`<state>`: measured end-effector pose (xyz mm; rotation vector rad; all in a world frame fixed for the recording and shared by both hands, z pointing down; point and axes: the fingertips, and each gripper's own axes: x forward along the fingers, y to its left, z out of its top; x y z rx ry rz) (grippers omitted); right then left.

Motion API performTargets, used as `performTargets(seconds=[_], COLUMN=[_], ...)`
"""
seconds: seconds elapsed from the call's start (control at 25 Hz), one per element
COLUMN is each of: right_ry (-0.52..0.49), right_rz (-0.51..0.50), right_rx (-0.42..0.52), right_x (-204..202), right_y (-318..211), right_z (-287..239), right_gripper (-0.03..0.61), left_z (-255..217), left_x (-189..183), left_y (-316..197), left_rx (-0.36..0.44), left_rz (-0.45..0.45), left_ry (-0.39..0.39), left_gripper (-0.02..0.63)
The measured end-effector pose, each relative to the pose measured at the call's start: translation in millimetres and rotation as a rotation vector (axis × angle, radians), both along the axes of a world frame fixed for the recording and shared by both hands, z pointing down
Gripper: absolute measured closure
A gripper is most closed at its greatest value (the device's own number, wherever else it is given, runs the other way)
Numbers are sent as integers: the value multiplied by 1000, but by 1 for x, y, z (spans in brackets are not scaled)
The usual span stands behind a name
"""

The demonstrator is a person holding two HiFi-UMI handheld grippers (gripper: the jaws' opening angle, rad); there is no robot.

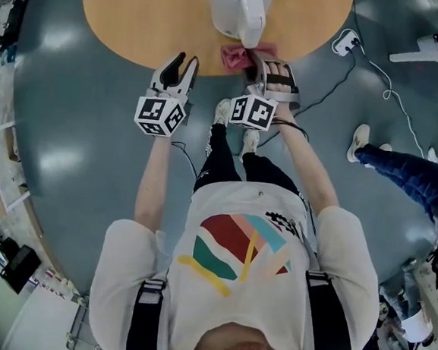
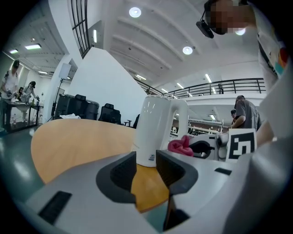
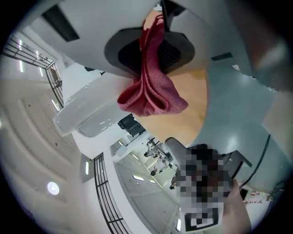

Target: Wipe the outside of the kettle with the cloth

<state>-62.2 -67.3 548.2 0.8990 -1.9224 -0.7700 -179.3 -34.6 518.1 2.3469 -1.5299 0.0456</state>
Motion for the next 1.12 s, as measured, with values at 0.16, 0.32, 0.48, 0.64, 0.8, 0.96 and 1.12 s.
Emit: performTargets(seconds=[0.16, 0.32, 0.48, 0.64, 0.8, 0.96, 1.12], right_ry=[-38, -39, -29, -31, -54, -119, -257], right_rz=[16, 27, 31, 35, 27, -4, 15], right_rx=[32, 35, 23, 22, 9, -50, -147], right_x=[-4, -6, -12, -14, -12, 2, 48], right_y=[-14, -25, -34, -39, -33, -8, 15], right_z=[11, 22, 29, 33, 30, 18, -6], right_gripper=[532, 531, 531, 532, 532, 532, 532], left_z=[13, 28, 31, 31, 24, 5, -26], left_x=[-6, -20, -34, -42, -37, -16, 44], left_y=[5, 10, 11, 7, 3, 3, 8], left_rx=[-29, -65, -84, -85, -63, -19, 60], left_rz=[9, 8, 3, 4, 33, 84, 197], left_ry=[-4, -20, -25, -24, -15, -9, -61], left_gripper=[440, 440, 440, 440, 440, 440, 440])
